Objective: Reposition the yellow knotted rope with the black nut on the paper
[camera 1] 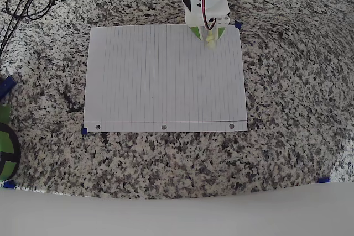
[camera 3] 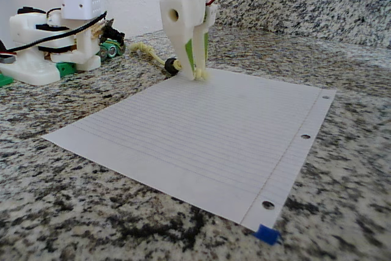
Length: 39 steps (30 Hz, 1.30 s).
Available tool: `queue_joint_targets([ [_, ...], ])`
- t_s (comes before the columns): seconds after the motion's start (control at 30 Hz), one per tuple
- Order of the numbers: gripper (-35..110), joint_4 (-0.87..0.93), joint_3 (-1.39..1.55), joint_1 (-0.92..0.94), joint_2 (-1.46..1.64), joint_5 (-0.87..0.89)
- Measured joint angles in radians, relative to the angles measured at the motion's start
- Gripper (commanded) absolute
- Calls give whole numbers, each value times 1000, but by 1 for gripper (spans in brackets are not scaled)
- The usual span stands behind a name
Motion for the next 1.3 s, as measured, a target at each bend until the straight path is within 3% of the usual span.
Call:
queue_joint_targets([
  [0.17,22,-18,0,0,-26,-25],
  [0.3,0,-23,-9,0,-38,-26],
  [0.8,0,-18,-9,67,135,8],
  [1.03,0,-66,-9,238,400,222],
  [1.3,0,-221,-9,538,611,687],
])
